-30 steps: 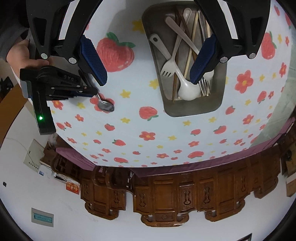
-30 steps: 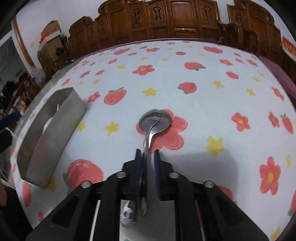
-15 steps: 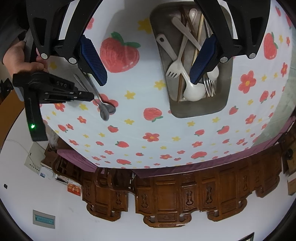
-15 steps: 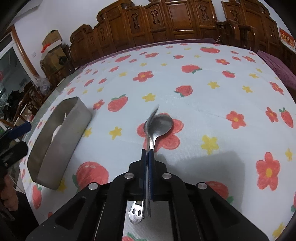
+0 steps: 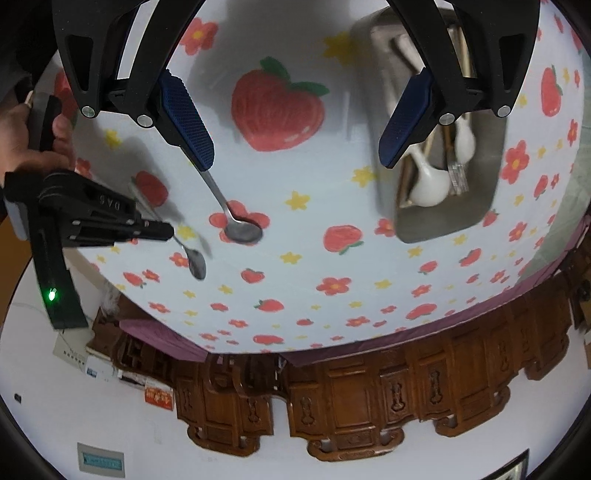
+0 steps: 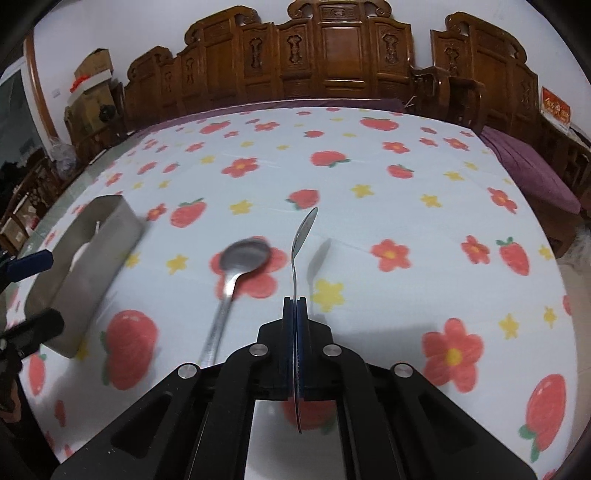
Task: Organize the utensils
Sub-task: 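Grasp the other metal spoon with the left tool while the right tool holds its spoon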
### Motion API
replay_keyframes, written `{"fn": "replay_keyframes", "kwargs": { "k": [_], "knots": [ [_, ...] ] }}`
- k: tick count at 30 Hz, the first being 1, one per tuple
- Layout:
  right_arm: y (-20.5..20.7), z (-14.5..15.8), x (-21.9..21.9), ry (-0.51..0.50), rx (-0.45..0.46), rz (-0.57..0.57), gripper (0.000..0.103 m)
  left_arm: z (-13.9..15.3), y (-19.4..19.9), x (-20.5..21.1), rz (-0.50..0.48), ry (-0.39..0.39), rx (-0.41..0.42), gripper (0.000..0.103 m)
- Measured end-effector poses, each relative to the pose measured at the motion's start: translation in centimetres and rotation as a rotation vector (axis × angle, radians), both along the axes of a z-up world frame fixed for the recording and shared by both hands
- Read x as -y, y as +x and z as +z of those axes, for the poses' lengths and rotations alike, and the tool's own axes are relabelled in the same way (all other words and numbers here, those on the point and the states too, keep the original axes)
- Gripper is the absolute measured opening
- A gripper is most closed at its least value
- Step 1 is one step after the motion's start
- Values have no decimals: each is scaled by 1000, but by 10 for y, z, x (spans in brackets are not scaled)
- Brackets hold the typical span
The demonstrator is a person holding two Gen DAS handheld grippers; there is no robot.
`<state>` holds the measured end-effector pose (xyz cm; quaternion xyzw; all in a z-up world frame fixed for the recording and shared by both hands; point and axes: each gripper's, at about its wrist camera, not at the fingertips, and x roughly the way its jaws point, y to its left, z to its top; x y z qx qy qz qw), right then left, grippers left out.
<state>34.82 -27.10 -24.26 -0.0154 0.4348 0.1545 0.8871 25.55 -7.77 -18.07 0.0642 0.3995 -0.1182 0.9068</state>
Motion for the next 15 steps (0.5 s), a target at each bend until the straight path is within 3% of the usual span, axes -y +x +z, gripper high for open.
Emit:
{"fn": "replay_keyframes", "kwargs": {
  "k": [8, 15],
  "knots": [
    [4, 2, 16, 16, 5, -8, 2, -20, 26, 42, -15, -12, -28, 87],
    [7, 6, 34, 38, 5, -24, 2, -41, 57, 67, -10, -14, -77, 73]
  ]
}}
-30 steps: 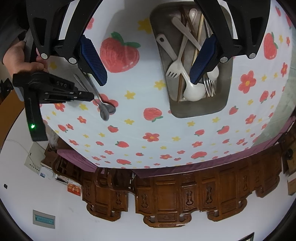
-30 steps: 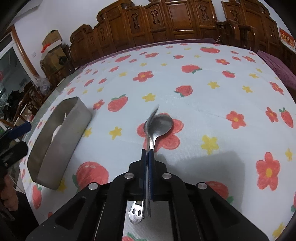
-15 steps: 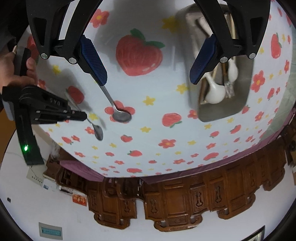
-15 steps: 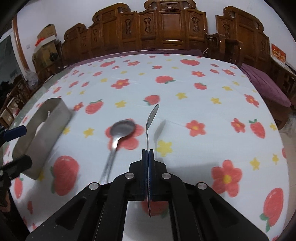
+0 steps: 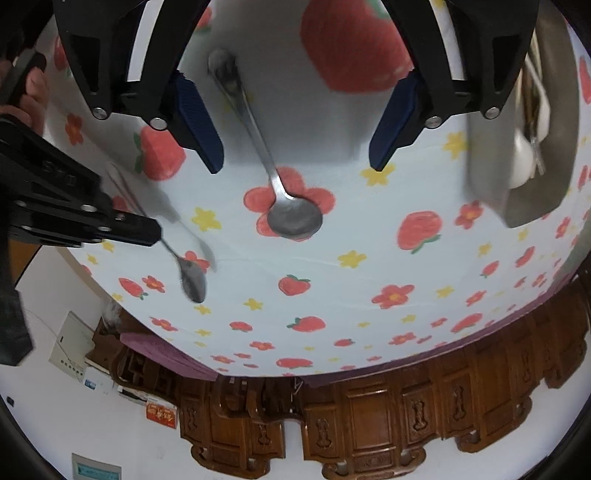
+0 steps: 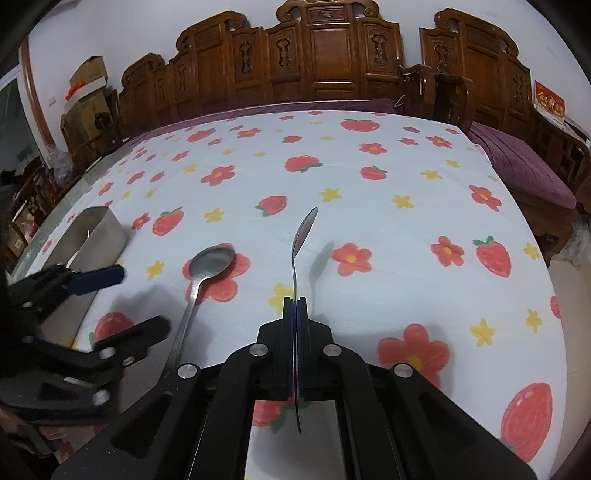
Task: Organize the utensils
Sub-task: 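Grasp the other metal spoon with the left tool while the right tool holds its spoon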
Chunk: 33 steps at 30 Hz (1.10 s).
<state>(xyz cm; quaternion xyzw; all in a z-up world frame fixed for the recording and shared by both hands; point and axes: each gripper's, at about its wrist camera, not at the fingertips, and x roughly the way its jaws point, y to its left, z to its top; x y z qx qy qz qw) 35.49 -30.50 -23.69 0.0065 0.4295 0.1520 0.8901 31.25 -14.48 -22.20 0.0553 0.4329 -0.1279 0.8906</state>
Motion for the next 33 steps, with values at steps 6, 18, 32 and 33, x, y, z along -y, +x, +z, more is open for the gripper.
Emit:
{"fn": "replay_keyframes", "kwargs": {
  "k": [6, 18, 32, 33],
  "knots": [
    [0, 6, 7, 32, 10, -14, 2, -11, 20, 11, 7, -22, -60, 51],
    [-2, 8, 4, 29, 15, -4, 2, -20, 33, 16, 34, -6, -82, 28],
    [-9, 14, -9, 20, 39, 25, 2, -3, 4, 3, -15, 21, -65, 5],
    [-9, 16, -11, 21, 41, 26, 2, 0, 0, 0, -14, 18, -59, 5]
  ]
}}
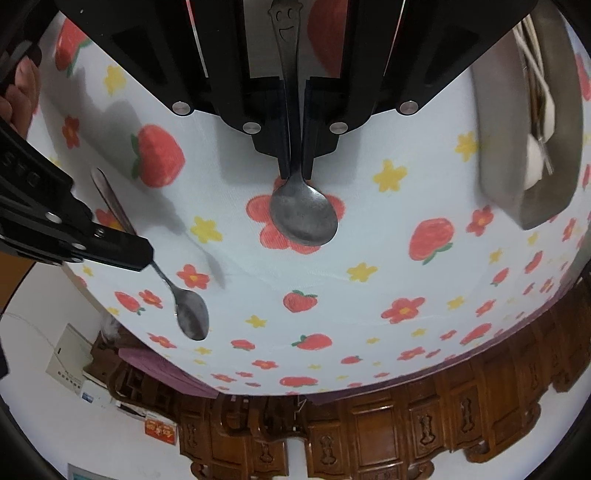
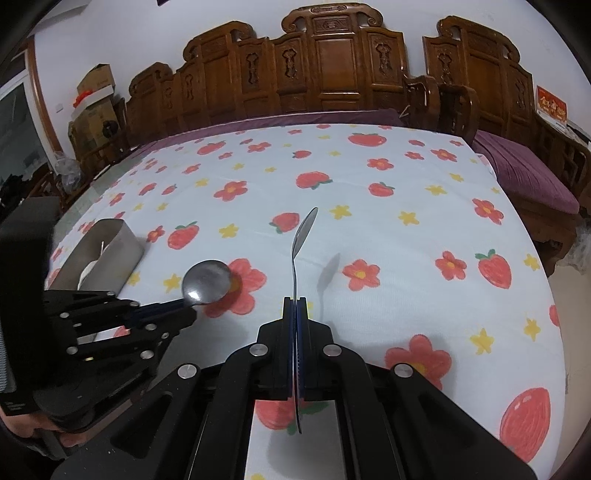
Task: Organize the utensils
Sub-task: 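Grasp the other metal spoon with the left tool while the right tool holds its spoon, then carry the metal spoon over the tray with the left tool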
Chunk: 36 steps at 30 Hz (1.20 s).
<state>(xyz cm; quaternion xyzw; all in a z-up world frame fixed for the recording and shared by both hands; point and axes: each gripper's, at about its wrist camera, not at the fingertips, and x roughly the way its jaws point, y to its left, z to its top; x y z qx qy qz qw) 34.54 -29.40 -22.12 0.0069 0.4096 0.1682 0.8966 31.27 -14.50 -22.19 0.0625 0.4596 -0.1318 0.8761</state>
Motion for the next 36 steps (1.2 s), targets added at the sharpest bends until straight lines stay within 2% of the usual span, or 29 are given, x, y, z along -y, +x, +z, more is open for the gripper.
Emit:
{"fn": "replay_keyframes", "kwargs": {
  "k": [18, 26, 36],
  "knots": [
    [-32, 34, -46, 31, 78, 78, 2, 72, -45, -53, 32, -64, 145, 5],
    [-49, 42, -79, 17, 101, 149, 2, 83, -60, -76, 46, -38, 168, 5],
    [-63, 47, -107, 3, 116, 216, 2, 86, -59, -129, 103, -22, 175, 5]
  ]
}}
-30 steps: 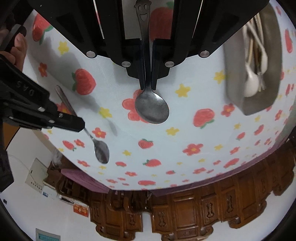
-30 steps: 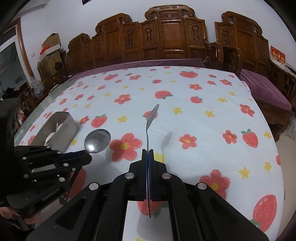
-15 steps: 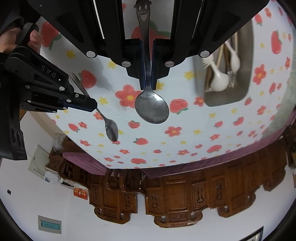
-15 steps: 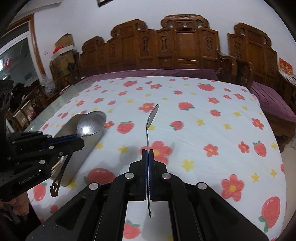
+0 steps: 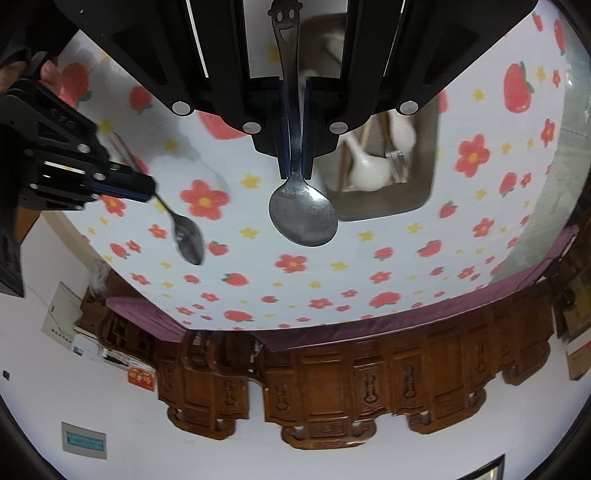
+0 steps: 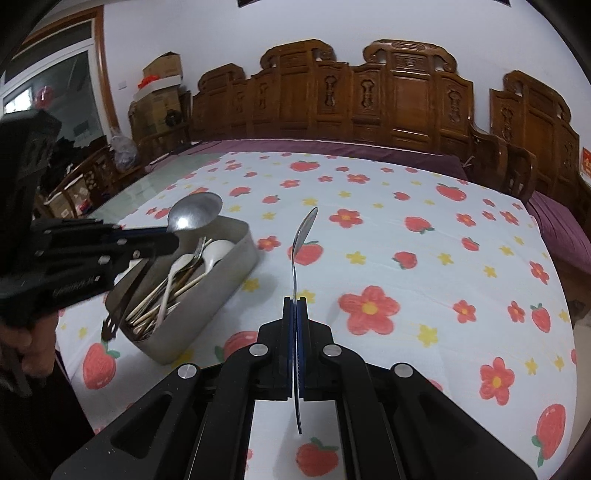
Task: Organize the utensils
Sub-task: 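Carry the metal spoon over the tray with the left tool, then lower the metal spoon into the tray and open the left tool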
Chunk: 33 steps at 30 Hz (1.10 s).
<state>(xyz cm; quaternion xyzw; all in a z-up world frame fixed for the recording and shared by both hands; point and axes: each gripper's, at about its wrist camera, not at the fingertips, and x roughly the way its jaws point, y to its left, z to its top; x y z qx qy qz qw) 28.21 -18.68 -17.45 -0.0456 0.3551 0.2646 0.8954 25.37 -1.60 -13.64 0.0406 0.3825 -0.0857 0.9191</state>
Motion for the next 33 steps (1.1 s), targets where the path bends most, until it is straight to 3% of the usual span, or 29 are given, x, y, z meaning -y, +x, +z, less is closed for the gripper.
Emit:
{"fn": "replay_keyframes", "kwargs": {
  "k": [15, 28, 33],
  "knots": [
    [-2, -7, -23, -26, -8, 27, 2, -42, 28, -62, 112, 13, -60, 5],
    [-3, -12, -33, -37, -15, 30, 2, -74, 40, -71, 121, 9, -157, 6],
    [-3, -12, -33, -37, -14, 32, 2, -73, 38, -72, 119, 11, -148, 7]
  ]
}}
